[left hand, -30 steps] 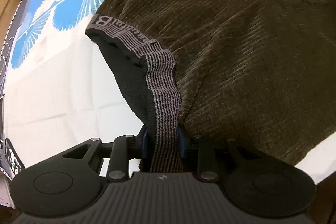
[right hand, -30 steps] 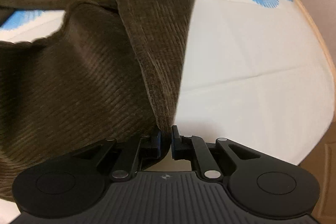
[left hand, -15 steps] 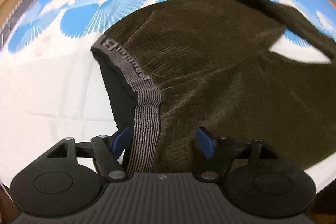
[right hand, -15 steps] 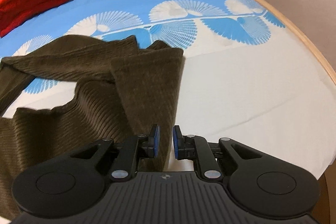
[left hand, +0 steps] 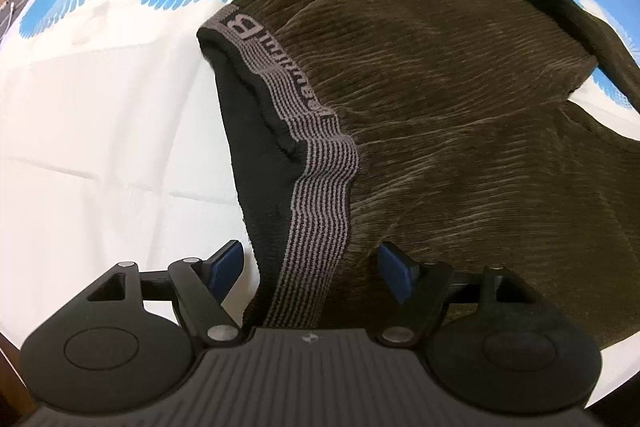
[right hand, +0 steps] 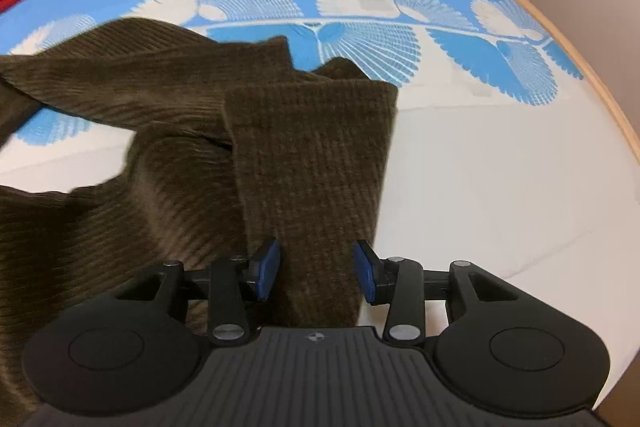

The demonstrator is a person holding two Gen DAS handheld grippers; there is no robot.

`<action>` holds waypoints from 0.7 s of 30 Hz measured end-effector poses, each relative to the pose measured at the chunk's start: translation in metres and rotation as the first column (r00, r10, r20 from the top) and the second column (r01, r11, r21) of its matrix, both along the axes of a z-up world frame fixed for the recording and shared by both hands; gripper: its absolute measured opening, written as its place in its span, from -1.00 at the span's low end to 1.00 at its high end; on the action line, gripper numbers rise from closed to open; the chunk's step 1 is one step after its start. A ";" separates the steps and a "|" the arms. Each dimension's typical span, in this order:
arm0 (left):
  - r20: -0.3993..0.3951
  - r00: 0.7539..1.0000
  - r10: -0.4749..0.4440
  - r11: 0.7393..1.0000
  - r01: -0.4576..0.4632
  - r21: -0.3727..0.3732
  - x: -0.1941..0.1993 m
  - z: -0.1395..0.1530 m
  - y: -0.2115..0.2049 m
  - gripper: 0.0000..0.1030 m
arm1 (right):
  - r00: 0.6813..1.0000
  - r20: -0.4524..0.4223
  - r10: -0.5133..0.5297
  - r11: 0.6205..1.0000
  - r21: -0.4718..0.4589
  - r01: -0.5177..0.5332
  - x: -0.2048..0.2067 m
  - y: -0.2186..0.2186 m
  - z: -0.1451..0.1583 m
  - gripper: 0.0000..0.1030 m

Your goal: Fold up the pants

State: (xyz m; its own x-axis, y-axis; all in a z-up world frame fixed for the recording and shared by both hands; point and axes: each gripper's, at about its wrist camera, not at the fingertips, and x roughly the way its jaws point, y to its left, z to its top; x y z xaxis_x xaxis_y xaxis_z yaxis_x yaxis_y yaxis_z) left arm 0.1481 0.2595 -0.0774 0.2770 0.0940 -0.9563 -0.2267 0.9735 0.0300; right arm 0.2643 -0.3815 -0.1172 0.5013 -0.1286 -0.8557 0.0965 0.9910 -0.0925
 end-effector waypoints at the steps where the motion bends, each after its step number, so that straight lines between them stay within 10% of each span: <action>1: -0.009 1.000 0.001 1.000 -0.001 0.002 0.001 -0.002 0.000 0.53 | 1.000 -0.013 -0.006 1.000 -0.016 0.006 0.003 -0.001 -0.004 -0.17; 6: -0.076 0.996 -0.044 0.999 0.044 0.001 0.005 -0.021 -0.002 0.50 | 0.999 -0.040 -0.022 0.998 -0.061 0.020 0.005 -0.003 -0.012 -0.24; 9: -0.075 0.994 -0.084 0.996 0.085 0.006 0.005 -0.021 -0.005 0.34 | 0.996 -0.053 -0.069 0.995 -0.072 0.066 0.003 -0.012 -0.010 -1.00; 16: -0.074 0.991 -0.116 0.990 0.121 0.067 0.002 -0.014 -0.011 -0.08 | 0.948 0.009 -0.318 0.948 -0.008 0.318 -0.024 -0.067 0.018 -1.00; 21: -0.076 0.987 -0.143 0.982 0.151 0.110 0.001 -0.010 -0.020 -0.09 | 0.866 -0.128 -0.483 0.871 0.032 0.490 -0.062 -0.126 0.005 -1.00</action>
State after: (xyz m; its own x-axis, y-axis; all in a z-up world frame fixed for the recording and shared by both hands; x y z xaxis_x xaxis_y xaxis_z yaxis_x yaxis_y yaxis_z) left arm 0.1486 0.2392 -0.0870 0.2312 0.1676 -0.9584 -0.0747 0.9852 0.1542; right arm 0.2019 -0.5080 -0.1125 0.2892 -0.2765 -0.9165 0.5605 0.8250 -0.0720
